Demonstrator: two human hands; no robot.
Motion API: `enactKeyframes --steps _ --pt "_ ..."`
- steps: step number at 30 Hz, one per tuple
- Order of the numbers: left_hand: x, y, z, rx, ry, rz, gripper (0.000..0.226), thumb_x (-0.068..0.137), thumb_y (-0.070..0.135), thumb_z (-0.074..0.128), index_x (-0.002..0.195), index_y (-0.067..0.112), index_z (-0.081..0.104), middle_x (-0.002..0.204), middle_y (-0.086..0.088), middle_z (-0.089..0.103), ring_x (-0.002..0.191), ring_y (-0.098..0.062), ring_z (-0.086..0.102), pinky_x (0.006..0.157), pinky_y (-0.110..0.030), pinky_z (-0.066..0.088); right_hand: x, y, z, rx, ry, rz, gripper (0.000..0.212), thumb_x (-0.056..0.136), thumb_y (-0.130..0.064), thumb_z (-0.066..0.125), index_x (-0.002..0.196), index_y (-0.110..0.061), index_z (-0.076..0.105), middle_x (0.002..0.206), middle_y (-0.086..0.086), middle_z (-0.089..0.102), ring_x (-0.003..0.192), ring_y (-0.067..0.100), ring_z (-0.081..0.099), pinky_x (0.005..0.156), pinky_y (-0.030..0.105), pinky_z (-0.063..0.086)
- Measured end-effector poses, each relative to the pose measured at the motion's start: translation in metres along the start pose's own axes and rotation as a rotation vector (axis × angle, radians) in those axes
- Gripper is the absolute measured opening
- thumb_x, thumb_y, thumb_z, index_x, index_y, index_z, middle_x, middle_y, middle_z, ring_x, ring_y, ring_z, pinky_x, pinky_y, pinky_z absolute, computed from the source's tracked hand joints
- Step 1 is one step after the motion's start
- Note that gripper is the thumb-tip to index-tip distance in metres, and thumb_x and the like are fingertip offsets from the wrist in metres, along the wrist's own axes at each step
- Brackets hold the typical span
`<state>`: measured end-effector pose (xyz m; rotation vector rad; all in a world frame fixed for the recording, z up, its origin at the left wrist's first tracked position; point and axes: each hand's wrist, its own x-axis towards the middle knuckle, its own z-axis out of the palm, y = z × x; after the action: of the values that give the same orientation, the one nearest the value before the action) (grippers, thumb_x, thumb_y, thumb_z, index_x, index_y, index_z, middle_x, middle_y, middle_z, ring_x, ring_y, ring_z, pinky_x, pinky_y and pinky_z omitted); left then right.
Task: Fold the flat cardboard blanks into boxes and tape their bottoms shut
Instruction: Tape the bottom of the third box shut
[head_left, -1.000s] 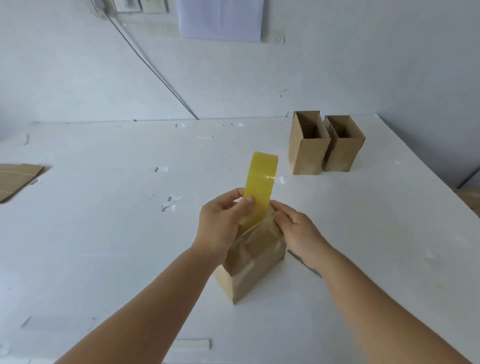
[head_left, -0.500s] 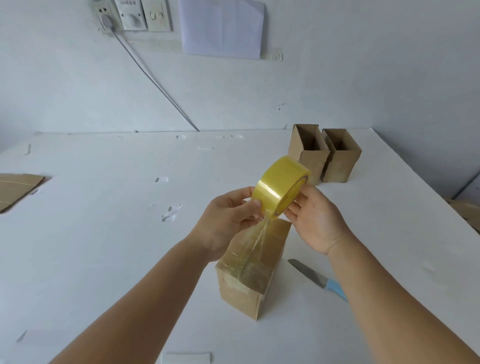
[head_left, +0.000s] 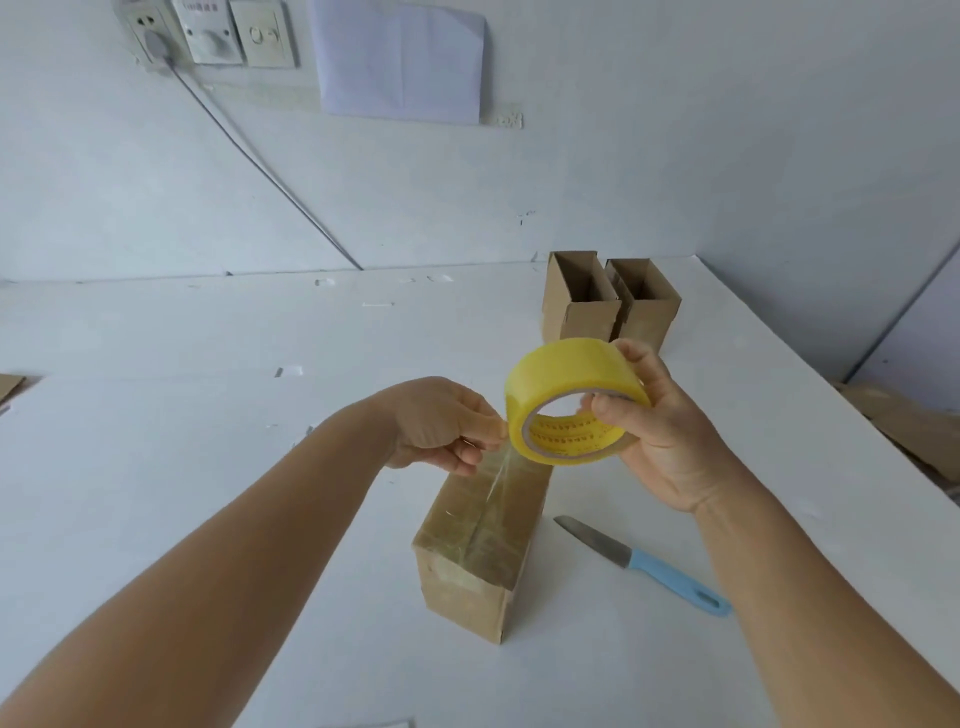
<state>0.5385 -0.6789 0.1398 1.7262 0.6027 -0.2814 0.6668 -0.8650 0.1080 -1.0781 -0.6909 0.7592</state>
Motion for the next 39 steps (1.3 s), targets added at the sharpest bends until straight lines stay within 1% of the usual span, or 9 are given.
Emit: enactKeyframes --steps 2,4,6,9,13,18,21,27,39 --pt "0.004 -0.001 0.001 -0.016 -0.011 0.003 0.011 0.086 0.013 0.068 0.077 0.014 0.063 0.073 0.000 0.060 0.065 -0.012 0.057 0.075 -0.029 0.056 -0.004 -0.004 0.001 -0.021 -0.005 0.020 0.048 0.064 -0.009 0.077 0.102 -0.027 0.055 0.081 -0.006 0.062 0.078 0.011 0.061 0.068 0.028 0.050" --pt "0.007 -0.004 0.003 -0.043 -0.029 -0.004 0.009 0.084 0.016 0.071 0.081 0.014 0.064 0.079 -0.003 0.060 0.070 -0.015 0.058 0.076 -0.029 0.056 -0.007 -0.009 0.003 -0.020 -0.016 0.040 0.050 0.064 -0.010 0.077 0.105 -0.024 0.052 0.079 -0.007 0.063 0.076 0.010 0.061 0.066 0.026 0.051" --pt "0.008 -0.006 0.005 -0.060 -0.044 -0.003 0.010 0.084 0.017 0.071 0.080 0.011 0.064 0.079 -0.006 0.062 0.069 -0.014 0.061 0.072 -0.026 0.056 -0.009 -0.012 0.006 -0.027 -0.016 0.028 0.068 0.050 -0.032 0.091 0.107 -0.024 0.053 0.074 -0.008 0.062 0.071 0.007 0.060 0.062 0.023 0.050" --pt "0.011 -0.006 0.003 -0.131 -0.013 0.037 0.011 0.087 0.011 0.067 0.077 0.007 0.064 0.069 -0.006 0.062 0.060 -0.011 0.062 0.064 -0.022 0.055 -0.009 -0.010 0.005 -0.068 0.067 -0.016 0.077 0.042 -0.057 0.088 0.105 -0.028 0.054 0.072 -0.005 0.054 0.069 0.007 0.052 0.063 0.023 0.045" --pt "0.017 -0.003 -0.001 -0.101 0.089 0.094 0.009 0.086 0.011 0.068 0.085 0.002 0.069 0.066 -0.006 0.063 0.057 -0.010 0.061 0.059 -0.020 0.054 -0.009 -0.008 0.006 -0.194 0.160 -0.079 0.070 0.046 -0.073 0.078 0.100 -0.035 0.058 0.075 -0.004 0.049 0.072 0.010 0.044 0.071 0.030 0.035" --pt "0.022 -0.004 -0.025 0.009 0.228 0.161 0.011 0.085 0.007 0.066 0.076 0.001 0.069 0.068 -0.007 0.061 0.061 -0.011 0.059 0.064 -0.021 0.057 -0.015 -0.019 -0.007 -0.575 0.321 -0.113 0.058 0.050 -0.088 0.060 0.086 -0.042 0.062 0.072 -0.012 0.057 0.072 0.007 0.052 0.070 0.027 0.042" --pt "0.027 -0.011 -0.038 0.084 0.212 0.144 0.007 0.084 0.007 0.066 0.081 0.003 0.070 0.070 -0.005 0.064 0.065 -0.012 0.061 0.066 -0.023 0.056 -0.022 -0.024 -0.012 -0.852 0.351 -0.030 0.043 0.063 -0.075 0.056 0.084 -0.039 0.061 0.067 -0.015 0.055 0.065 0.002 0.048 0.062 0.018 0.039" --pt "0.037 -0.018 -0.050 0.206 0.167 0.098 0.015 0.082 0.010 0.069 0.089 -0.003 0.070 0.078 -0.010 0.064 0.069 -0.017 0.062 0.069 -0.026 0.057 -0.023 -0.023 -0.007 -1.071 0.372 0.205 0.017 0.080 -0.042 0.068 0.081 -0.026 0.062 0.080 -0.003 0.060 0.080 0.017 0.055 0.066 0.032 0.044" --pt "0.053 -0.026 -0.055 0.243 0.126 0.031 0.012 0.083 0.010 0.068 0.091 0.001 0.068 0.071 -0.004 0.065 0.061 -0.012 0.060 0.066 -0.025 0.056 -0.021 -0.011 0.008 -1.183 0.353 0.368 0.024 0.080 -0.049 0.063 0.080 -0.026 0.056 0.080 -0.001 0.055 0.075 0.017 0.053 0.059 0.030 0.041"
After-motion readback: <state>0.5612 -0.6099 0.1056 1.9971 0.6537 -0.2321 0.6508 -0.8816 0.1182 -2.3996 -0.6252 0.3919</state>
